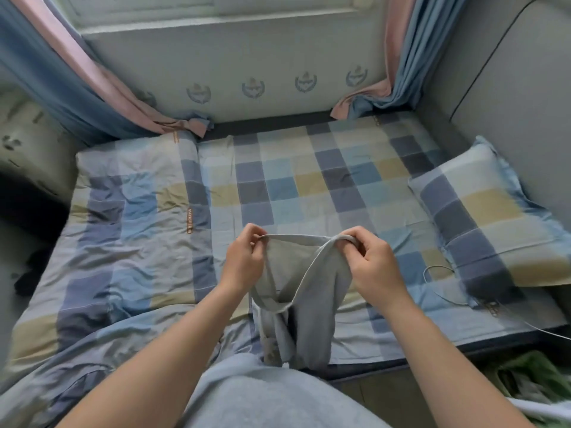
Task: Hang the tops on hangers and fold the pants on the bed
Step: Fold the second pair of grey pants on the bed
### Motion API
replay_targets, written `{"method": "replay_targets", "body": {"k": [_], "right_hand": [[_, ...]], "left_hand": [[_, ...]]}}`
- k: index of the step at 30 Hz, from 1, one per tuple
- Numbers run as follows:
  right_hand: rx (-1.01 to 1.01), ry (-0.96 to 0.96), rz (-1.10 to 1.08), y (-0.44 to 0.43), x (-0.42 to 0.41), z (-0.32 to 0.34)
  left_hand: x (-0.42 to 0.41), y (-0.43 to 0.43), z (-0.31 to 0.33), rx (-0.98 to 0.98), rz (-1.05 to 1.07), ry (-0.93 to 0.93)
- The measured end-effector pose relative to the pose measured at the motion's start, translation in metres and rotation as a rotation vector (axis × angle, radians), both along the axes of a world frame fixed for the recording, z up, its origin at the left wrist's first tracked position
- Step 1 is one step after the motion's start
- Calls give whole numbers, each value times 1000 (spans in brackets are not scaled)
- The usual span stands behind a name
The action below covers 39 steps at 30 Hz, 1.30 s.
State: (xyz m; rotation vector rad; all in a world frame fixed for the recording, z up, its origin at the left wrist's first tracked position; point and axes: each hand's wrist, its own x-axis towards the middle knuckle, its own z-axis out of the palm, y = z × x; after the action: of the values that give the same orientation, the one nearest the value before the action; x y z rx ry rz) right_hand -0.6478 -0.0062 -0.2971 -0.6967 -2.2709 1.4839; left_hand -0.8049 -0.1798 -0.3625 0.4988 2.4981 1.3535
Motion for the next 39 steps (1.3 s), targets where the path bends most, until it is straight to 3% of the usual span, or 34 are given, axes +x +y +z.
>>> {"method": "replay_targets", "body": {"k": [6, 14, 20, 26, 32, 39], "right_hand": [[-35, 112, 79, -19, -4, 45], [-58, 214, 107, -55, -29, 73], [-96, 322, 62, -97, -71, 88], [-134, 406, 13, -142, -122, 99], [-175, 393, -37, -181, -159, 94], [-170, 241, 89, -218, -181, 78]], "left_hand": [[-3, 2, 50, 73, -51, 65], [26, -41, 90, 281, -317, 36], [15, -69, 79, 163, -491, -61], [-23, -115, 55, -10, -352, 12], [-71, -178, 55, 12, -201, 70], [-106, -231, 87, 198, -4, -91]]}}
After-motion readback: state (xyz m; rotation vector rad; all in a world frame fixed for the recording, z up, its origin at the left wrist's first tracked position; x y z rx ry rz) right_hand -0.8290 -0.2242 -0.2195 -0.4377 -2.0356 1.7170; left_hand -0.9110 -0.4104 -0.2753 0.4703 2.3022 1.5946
